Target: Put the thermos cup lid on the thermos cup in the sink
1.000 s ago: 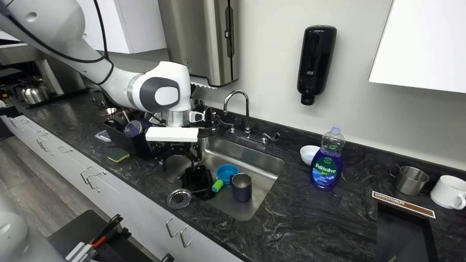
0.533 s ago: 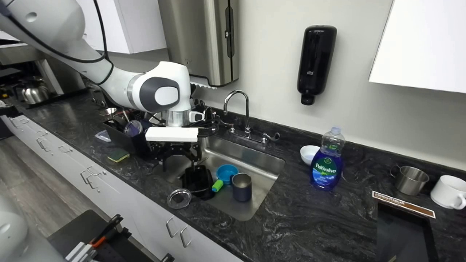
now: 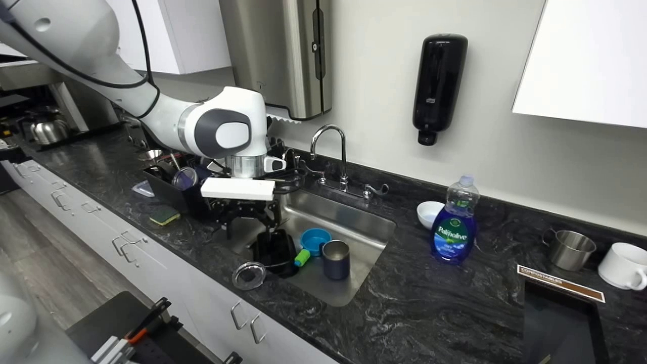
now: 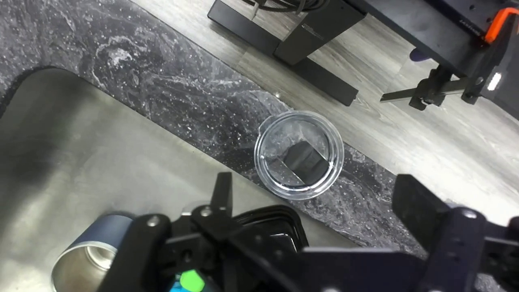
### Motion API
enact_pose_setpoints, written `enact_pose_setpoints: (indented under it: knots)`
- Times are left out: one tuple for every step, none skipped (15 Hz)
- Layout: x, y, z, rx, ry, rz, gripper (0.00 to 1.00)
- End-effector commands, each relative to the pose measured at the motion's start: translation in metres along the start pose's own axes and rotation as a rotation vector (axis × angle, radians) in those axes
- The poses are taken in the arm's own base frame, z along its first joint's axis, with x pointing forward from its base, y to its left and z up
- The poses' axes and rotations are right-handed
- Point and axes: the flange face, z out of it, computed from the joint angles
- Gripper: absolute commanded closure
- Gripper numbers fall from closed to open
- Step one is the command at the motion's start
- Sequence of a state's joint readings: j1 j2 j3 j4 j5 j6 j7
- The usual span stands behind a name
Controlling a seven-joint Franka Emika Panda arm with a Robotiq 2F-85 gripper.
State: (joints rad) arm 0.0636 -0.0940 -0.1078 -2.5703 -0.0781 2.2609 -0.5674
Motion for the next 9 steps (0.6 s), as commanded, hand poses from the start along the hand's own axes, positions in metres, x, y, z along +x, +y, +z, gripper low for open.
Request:
enact_pose_setpoints:
  knots:
    - [-0.004, -0.002, 0.007, 0.002, 0.013, 0.049, 0.0]
    - [-0.004, -0.002, 0.009, -0.009, 0.024, 0.028, 0.0]
    - [-0.003, -0.002, 0.01, -0.02, 0.035, -0.006, 0.0]
    - [0.0, -0.001, 0.013, -0.024, 0.044, -0.045, 0.0]
    - [0.002, 0.001, 0.015, -0.029, 0.056, -0.072, 0.0]
    - [0.004, 0.002, 0.018, -0.039, 0.066, -0.107, 0.0]
    - [0.006, 0.004, 0.02, -0.044, 0.078, -0.145, 0.0]
    - [0.008, 0.005, 0.023, -0.052, 0.087, -0.18, 0.0]
    - [0.011, 0.007, 0.026, -0.052, 0.094, -0.213, 0.0]
